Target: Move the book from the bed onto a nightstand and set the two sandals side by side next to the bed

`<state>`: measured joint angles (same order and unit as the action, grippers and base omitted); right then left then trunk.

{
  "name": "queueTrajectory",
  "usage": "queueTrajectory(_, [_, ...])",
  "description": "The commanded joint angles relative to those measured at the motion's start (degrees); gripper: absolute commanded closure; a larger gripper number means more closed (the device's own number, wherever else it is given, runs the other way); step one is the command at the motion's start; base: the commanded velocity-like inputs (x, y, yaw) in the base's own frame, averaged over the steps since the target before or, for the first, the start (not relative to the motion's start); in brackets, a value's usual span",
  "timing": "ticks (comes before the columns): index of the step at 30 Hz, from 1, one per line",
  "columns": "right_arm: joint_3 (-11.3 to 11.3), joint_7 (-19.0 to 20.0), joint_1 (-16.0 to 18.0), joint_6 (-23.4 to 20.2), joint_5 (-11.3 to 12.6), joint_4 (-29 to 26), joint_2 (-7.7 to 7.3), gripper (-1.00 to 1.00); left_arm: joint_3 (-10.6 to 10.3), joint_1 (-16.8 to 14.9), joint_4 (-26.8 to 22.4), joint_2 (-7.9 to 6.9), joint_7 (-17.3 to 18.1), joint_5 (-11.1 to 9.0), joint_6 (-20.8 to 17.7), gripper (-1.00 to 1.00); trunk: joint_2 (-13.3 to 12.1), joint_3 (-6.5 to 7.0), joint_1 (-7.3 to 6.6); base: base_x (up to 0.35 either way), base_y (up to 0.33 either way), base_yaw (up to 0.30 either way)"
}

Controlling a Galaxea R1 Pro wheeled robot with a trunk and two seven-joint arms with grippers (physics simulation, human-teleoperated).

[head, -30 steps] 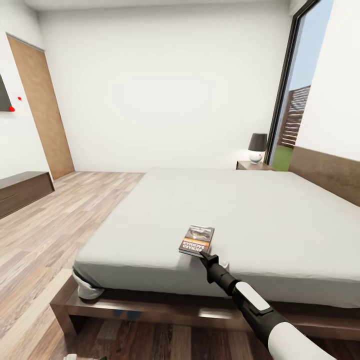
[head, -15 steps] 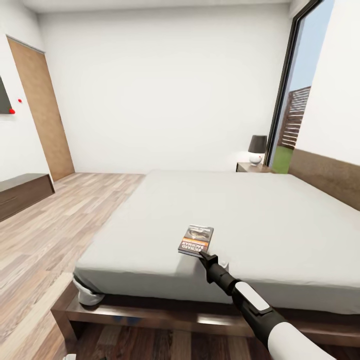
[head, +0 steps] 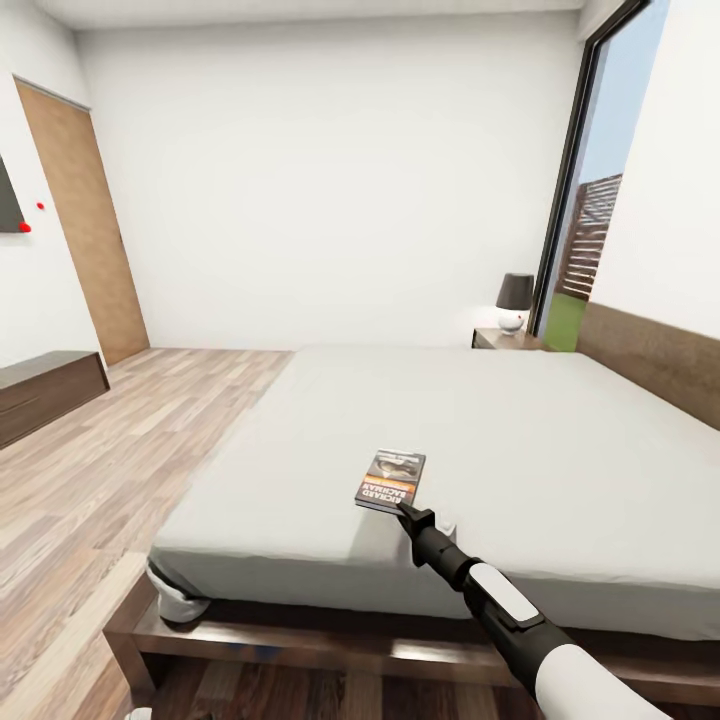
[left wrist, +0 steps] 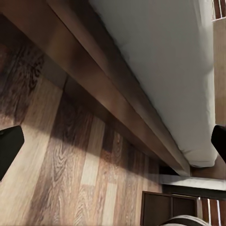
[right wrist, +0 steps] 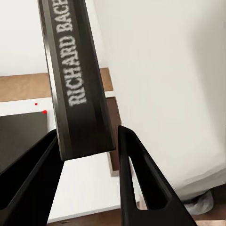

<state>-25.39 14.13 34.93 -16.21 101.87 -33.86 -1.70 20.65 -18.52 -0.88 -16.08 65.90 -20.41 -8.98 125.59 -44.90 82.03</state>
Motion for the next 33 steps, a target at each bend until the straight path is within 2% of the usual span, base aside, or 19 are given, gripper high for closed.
queueTrajectory(1, [-0.3,0.2,0.1,0.0,0.4,0.0,-0.09,1.0,0.3,0.0,0.0,-0.01,0.2,0.1,-0.6,-1.0,-0.4,0.13,-0.24,0.0,0.0,0.0])
queueTrajectory(33, [-0.4,0.1,0.1,-0.2,0.3,0.0,-0.14,1.0,0.3,0.0,0.0,0.07,0.2,0.1,-0.6,-1.0,-13.2,5.87,-7.26,0.0,0.0,0.0])
